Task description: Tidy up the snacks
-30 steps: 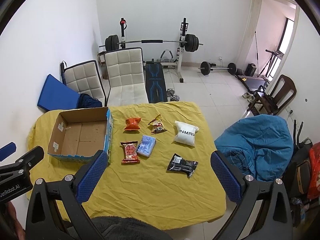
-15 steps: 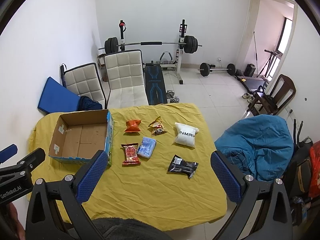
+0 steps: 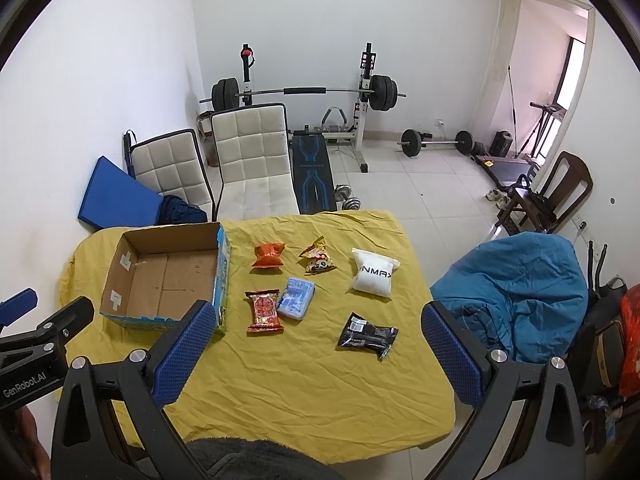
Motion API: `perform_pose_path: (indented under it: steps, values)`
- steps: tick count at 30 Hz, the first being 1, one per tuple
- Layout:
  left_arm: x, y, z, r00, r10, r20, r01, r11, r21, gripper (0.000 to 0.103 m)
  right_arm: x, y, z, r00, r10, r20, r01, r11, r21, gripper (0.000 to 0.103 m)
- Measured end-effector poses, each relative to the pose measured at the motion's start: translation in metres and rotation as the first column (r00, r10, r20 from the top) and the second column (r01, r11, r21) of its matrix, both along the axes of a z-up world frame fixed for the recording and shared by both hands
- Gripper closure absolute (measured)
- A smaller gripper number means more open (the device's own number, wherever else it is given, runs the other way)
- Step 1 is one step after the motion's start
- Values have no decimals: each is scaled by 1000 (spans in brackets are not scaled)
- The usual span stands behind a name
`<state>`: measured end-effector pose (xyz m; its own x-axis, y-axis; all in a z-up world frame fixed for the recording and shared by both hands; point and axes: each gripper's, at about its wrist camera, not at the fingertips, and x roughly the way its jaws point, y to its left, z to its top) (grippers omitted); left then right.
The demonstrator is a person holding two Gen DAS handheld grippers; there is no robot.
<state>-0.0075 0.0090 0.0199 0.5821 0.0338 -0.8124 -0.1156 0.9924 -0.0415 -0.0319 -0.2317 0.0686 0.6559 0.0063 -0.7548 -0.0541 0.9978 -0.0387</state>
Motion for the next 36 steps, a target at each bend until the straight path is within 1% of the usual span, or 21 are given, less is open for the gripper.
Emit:
perform_pose_path:
  steps: [19, 25, 29, 31, 34, 36]
  values:
    - [-2, -2, -3, 1000, 3, 1, -3, 1000, 5, 0, -1, 0, -2, 1000, 10, -3, -10, 1000, 16, 0]
    - [7, -12, -15, 1000, -1, -26, 1, 1000, 12, 0, 11, -8, -12, 999, -4, -36, 5, 1000, 30, 0]
    - [32, -23, -32, 999, -4, -52, 5, 1000, 29, 0, 34, -32, -33, 995, -40, -86, 44, 998, 49, 0]
    - [46, -28, -43, 998, -12, -66, 14, 999, 31, 0, 52, -50, -50, 990, -68, -127, 76, 996, 56, 0]
    - [77, -42, -73, 993, -34, -114, 37, 999, 25, 0, 83, -79, -84, 972, -114, -205, 129, 990, 59, 0]
    - [96, -51, -97, 986, -48, -159, 52, 998, 19, 0, 106, -100, -118, 951, -140, -277, 162, 985, 57, 0]
